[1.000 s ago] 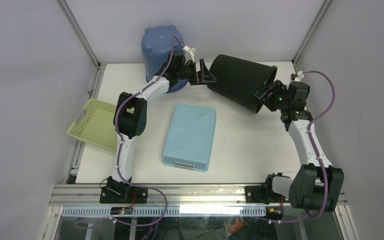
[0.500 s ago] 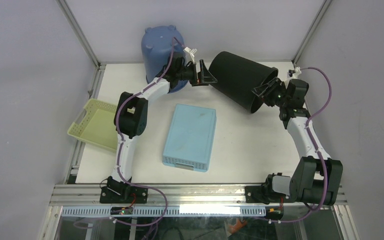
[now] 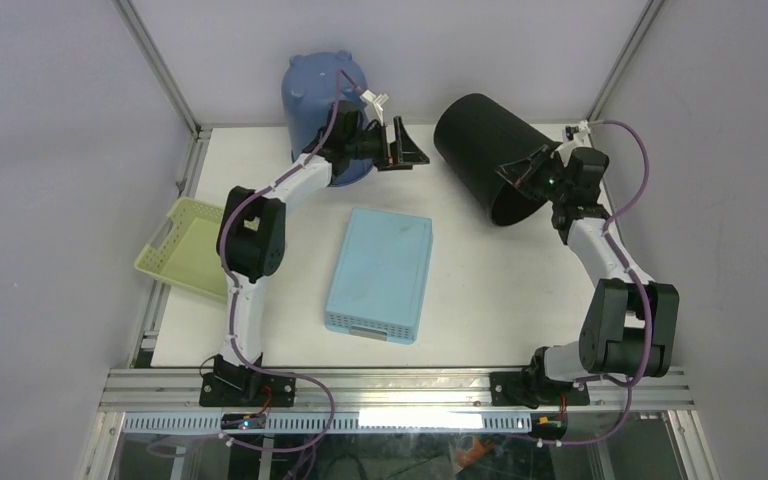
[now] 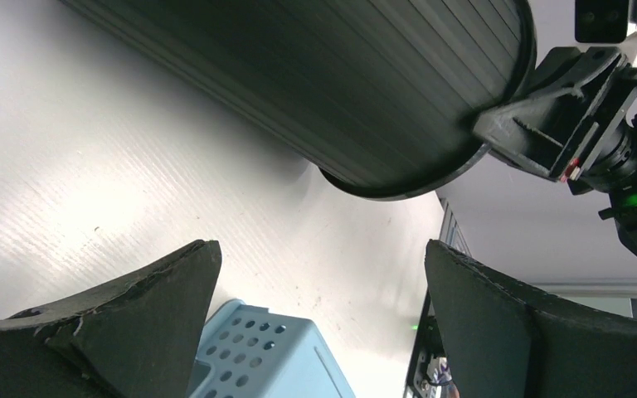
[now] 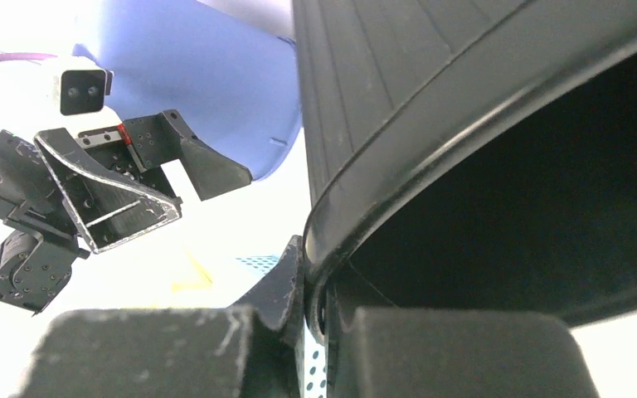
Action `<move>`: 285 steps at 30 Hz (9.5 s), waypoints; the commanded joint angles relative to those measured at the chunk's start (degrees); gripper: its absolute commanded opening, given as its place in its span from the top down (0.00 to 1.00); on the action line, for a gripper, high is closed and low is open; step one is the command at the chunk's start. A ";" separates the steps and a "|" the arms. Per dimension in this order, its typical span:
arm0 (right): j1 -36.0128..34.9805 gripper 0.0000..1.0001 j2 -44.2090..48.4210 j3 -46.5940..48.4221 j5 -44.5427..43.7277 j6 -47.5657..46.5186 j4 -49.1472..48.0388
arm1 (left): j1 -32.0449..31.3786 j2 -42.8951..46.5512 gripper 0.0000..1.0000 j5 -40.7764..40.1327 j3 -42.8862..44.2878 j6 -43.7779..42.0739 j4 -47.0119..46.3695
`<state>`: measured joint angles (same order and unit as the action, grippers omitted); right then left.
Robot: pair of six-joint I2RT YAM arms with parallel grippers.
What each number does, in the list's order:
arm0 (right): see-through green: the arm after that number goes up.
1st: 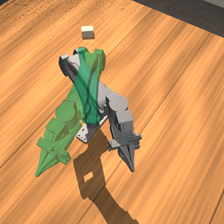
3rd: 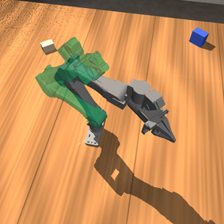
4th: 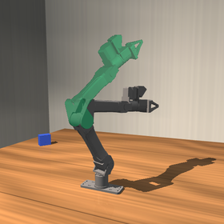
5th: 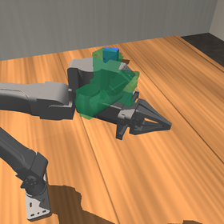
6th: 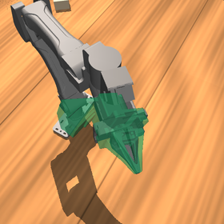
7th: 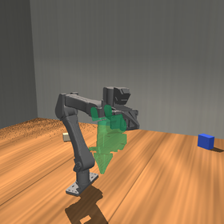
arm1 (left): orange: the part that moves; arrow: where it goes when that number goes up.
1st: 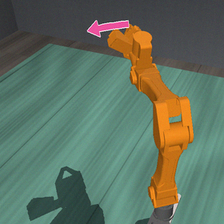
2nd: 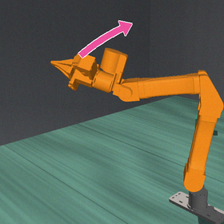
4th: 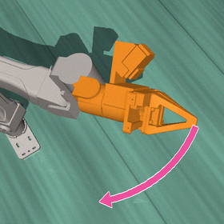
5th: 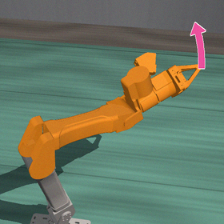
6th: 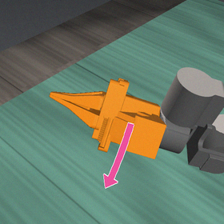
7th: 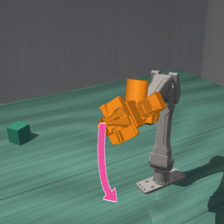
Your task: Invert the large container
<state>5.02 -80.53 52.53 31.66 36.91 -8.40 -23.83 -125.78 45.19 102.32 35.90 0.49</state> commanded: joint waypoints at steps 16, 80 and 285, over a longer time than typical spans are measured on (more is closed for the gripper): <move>1.17 1.00 -0.84 2.09 34.15 -14.32 17.32 | 5.20 15.63 0.01 -6.39 -4.23 -10.30 9.12; 0.00 0.39 9.72 4.54 3.83 -15.38 28.17 | -7.19 31.69 0.01 -36.14 -20.90 -4.97 8.48; -41.47 0.06 18.86 4.90 -46.55 -1.57 38.14 | 1.09 55.45 0.01 -57.96 -42.75 0.39 41.66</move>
<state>-36.47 -64.18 54.85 -9.58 36.64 29.65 -23.51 -74.63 -7.66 60.62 32.38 43.90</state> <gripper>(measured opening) 0.934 0.989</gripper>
